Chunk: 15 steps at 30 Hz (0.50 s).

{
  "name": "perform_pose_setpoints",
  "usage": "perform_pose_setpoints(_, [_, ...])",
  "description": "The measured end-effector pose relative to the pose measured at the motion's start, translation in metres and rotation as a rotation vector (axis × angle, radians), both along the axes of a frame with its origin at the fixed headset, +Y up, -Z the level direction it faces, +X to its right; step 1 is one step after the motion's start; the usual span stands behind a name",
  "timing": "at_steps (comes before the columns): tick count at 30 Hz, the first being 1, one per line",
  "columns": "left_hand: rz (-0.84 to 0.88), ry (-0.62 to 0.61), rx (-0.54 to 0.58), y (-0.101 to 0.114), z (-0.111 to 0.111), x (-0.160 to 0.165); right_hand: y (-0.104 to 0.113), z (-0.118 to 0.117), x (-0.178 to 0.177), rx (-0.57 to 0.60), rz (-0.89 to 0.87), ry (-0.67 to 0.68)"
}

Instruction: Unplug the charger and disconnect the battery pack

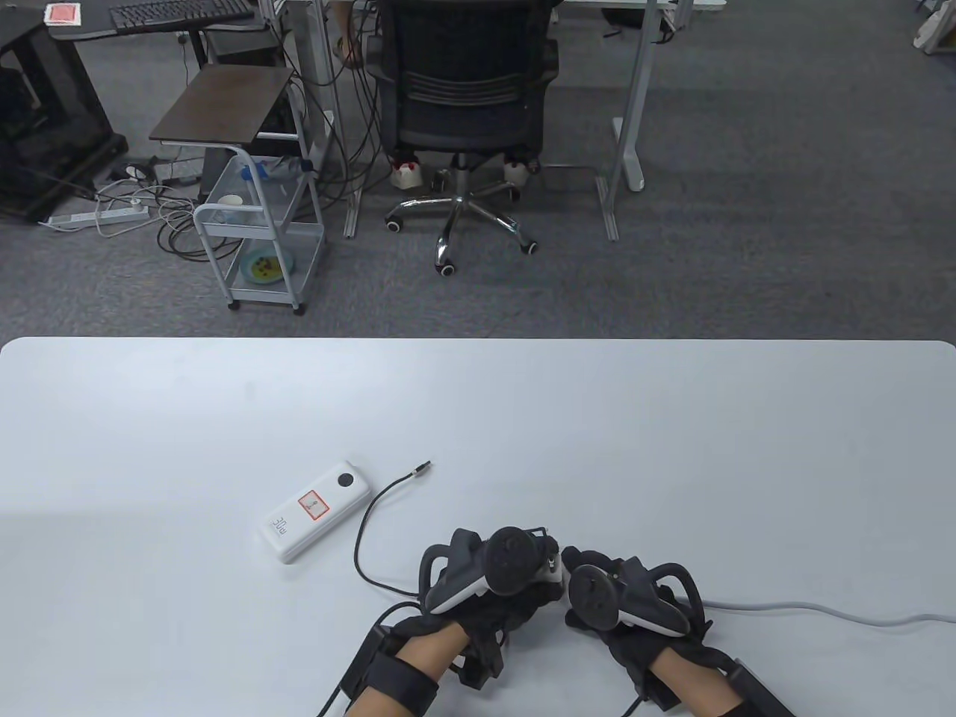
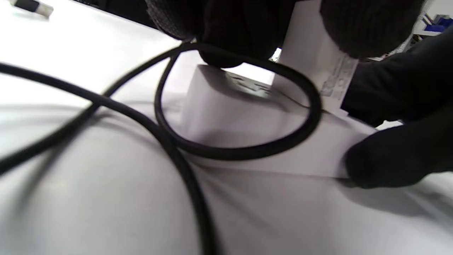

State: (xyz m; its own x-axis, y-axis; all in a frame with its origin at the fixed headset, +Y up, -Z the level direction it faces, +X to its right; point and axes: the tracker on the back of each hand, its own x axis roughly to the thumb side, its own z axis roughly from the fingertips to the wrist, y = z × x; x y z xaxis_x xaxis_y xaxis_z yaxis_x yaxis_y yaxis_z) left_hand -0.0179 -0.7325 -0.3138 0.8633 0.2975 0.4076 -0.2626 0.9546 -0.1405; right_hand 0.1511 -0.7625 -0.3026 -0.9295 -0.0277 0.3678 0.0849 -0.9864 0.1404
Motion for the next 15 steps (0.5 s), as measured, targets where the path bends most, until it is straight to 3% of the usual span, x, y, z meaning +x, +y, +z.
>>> perform_pose_setpoints(3, [-0.085, -0.002, 0.093, 0.005, 0.009, 0.006, 0.0, 0.001, -0.001, 0.005, 0.014, 0.003])
perform_pose_setpoints(6, [-0.012, 0.001, 0.007, 0.003, 0.004, 0.002, 0.0, 0.001, -0.001, 0.008, 0.008, 0.006])
perform_pose_setpoints(15, [0.022, -0.003, 0.06, 0.014, 0.009, -0.002, 0.0, 0.001, -0.001, 0.005, 0.016, 0.006])
